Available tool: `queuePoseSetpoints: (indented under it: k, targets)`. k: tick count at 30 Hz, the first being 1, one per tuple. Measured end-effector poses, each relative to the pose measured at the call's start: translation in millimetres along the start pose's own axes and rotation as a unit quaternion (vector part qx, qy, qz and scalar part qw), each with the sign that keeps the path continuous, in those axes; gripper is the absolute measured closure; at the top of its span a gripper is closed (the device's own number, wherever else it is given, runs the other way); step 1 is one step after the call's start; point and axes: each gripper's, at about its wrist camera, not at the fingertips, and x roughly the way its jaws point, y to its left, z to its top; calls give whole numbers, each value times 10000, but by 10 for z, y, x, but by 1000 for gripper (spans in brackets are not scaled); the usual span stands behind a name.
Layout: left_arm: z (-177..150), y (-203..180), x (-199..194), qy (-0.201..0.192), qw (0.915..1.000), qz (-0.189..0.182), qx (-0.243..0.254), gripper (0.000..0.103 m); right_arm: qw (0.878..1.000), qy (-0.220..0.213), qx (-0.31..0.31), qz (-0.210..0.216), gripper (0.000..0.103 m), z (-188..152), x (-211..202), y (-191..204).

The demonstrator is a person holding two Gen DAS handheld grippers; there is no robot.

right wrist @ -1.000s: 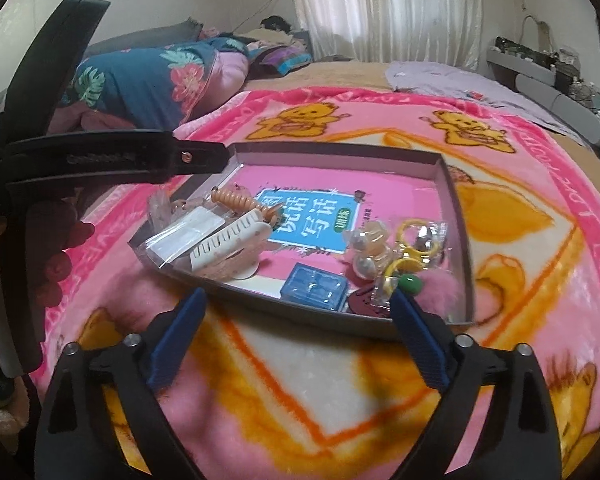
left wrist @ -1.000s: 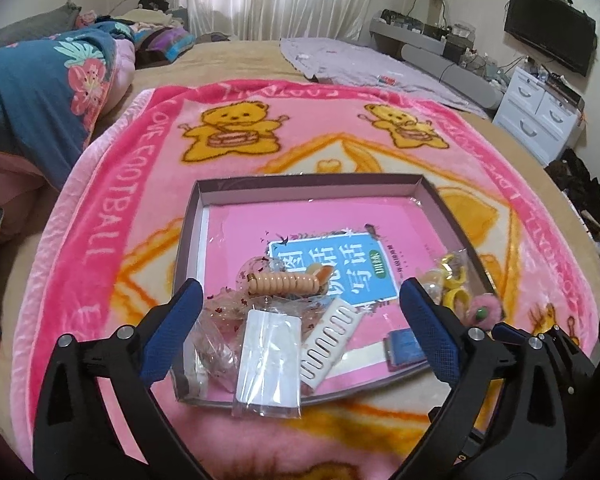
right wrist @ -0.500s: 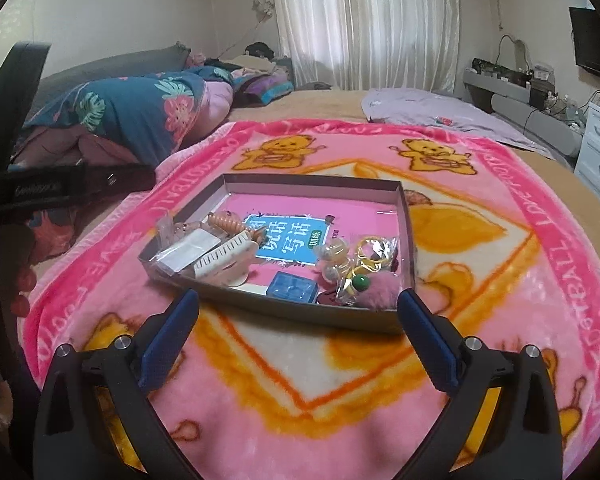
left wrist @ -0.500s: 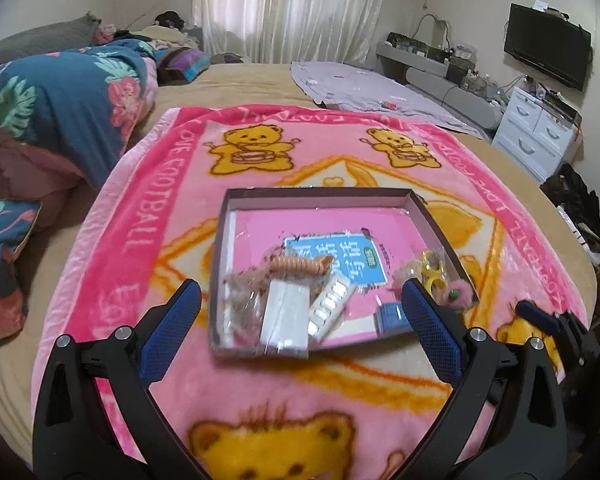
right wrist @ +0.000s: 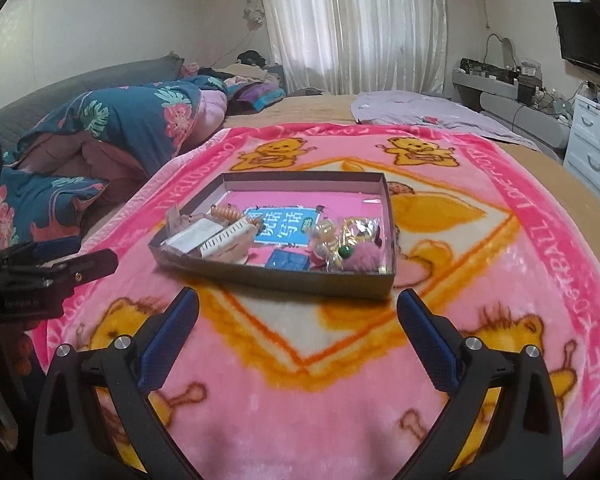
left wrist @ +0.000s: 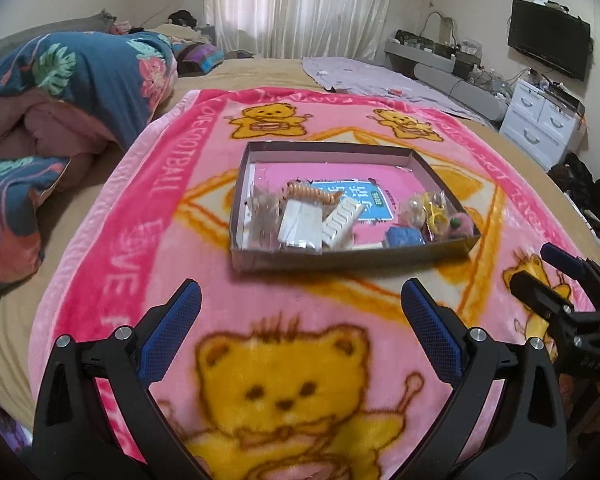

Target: Organize jewelry

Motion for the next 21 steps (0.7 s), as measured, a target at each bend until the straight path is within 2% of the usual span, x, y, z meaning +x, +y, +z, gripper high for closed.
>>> queuePoseSetpoints:
  k: [9,21]
  targets:
    - [-305,-41,-17,85,10000,-14,21,9,9999,104,113,-79,4,-186,-62,-37]
    - [-361,-85,71,147,9998,-67,64,9,9997,190,116,-76,4,-244,-32,-31]
